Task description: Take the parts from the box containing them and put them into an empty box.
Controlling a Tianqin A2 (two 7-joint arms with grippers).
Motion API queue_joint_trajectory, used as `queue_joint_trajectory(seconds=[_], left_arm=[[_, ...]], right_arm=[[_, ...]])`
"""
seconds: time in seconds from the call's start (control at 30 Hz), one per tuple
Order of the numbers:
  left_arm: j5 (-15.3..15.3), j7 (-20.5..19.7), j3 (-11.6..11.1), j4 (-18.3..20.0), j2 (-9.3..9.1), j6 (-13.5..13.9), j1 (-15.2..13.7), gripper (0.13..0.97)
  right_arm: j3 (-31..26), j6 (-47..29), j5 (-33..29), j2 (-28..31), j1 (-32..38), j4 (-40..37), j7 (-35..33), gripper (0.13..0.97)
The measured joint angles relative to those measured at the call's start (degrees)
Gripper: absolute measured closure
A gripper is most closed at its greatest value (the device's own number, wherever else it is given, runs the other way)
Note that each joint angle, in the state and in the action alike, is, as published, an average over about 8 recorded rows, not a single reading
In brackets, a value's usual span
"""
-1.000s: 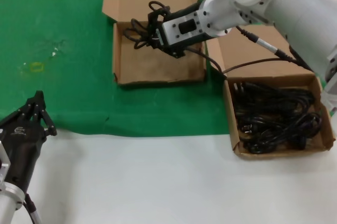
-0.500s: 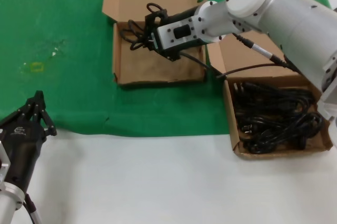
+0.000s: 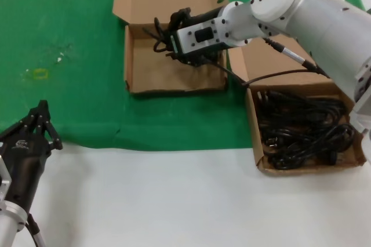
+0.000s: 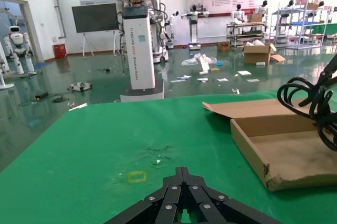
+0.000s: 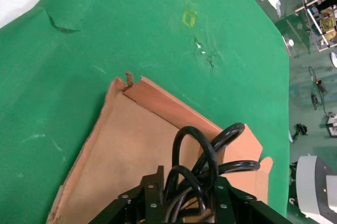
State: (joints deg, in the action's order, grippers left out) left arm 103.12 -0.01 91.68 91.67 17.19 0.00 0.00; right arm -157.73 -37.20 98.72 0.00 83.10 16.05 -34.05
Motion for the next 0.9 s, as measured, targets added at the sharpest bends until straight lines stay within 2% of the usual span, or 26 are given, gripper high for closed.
queue_joint_trajectory(seconds=[0.23,0.37,0.9], left_arm=[[0.0,0.0,0.0,0.0,0.0,0.0,0.0,0.953],[0.0,0.0,0.0,0.0,0.0,0.0,0.0,0.953],[0.0,0.0,0.0,0.0,0.0,0.0,0.0,0.953]], right_arm=[[0.0,0.4,0.1,0.0,0.1,0.0,0.2,0.733],[0.0,0.5,0.2,0.0,0.1,0.1,0.3,0.733],[0.0,0.1,2.7,0.0,1.3,-0.8,0.1,0.355]])
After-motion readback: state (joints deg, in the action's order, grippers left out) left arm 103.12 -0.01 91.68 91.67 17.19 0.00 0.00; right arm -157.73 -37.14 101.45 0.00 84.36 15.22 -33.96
